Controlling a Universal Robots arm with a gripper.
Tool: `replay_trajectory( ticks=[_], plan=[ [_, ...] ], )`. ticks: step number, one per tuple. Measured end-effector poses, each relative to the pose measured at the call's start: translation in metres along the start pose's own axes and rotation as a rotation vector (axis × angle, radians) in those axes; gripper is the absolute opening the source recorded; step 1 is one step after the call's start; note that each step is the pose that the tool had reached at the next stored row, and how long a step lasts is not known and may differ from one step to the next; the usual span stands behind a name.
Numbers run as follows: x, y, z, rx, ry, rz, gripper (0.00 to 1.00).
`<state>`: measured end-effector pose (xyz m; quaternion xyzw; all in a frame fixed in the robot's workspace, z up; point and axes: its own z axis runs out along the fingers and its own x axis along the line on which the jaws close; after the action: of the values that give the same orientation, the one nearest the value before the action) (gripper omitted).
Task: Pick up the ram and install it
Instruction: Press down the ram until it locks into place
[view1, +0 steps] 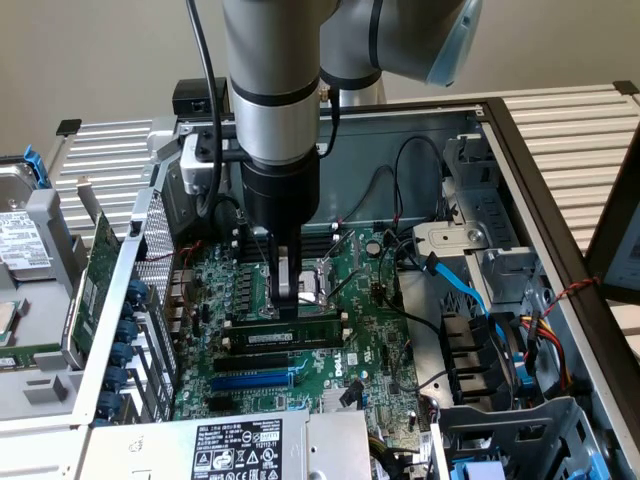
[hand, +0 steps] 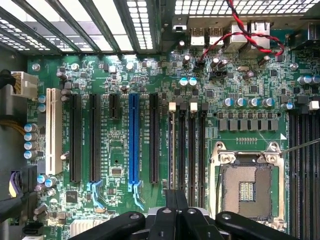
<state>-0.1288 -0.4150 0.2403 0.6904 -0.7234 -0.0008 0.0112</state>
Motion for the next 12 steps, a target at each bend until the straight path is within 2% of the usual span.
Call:
replay_trajectory(
  ticks=[12],
  plan=[
    [-0.0006,-0.0012,0.0046,0.0001,-0.0001,-0.003,0.11]
  ],
)
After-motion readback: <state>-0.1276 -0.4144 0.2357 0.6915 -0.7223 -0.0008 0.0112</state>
